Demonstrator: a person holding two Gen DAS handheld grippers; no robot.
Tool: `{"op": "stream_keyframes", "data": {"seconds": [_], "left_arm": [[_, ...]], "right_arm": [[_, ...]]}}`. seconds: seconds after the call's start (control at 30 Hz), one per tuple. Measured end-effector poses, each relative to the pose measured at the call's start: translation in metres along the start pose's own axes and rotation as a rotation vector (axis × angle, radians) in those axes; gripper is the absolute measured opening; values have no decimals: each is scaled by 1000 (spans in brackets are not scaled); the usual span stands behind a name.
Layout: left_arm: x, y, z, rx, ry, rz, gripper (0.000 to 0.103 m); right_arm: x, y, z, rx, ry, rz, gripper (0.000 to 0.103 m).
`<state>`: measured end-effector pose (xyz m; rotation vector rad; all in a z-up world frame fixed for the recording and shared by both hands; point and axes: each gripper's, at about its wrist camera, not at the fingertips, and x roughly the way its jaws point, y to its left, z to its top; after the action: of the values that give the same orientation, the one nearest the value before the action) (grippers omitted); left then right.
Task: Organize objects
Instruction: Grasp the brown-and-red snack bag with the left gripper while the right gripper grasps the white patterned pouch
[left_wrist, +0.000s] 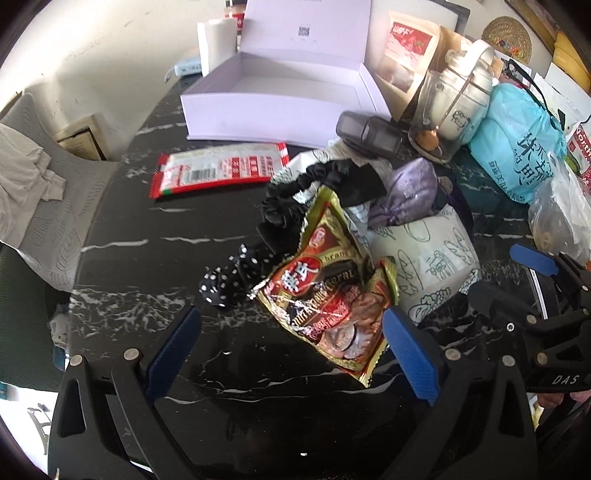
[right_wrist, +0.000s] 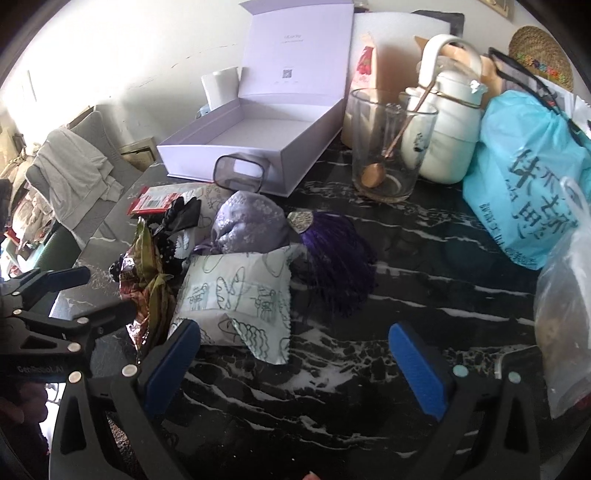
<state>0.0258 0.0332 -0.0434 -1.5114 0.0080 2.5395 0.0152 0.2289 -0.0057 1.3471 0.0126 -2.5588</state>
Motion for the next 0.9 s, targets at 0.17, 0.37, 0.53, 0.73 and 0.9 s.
{"op": "stream_keyframes", "data": {"seconds": [0.17,0.37,0.53,0.73,0.9], "left_arm": [[10,2,2,0,23,-46,98],[16,3,9,4,26,-78,95],[22,8,14,-18,28,-129,92],[28,13,15,-51,11,-197,78],[22,6,15,-5,-20,-187,61]], "right_arm": [[13,4,3,-17,30,57,101],[23,7,9,-12,63,140,95],[30,7,12,5,87,201,88],[38,12,12,-6,108,278,70],[36,21,11,-40,81,283,59]]}}
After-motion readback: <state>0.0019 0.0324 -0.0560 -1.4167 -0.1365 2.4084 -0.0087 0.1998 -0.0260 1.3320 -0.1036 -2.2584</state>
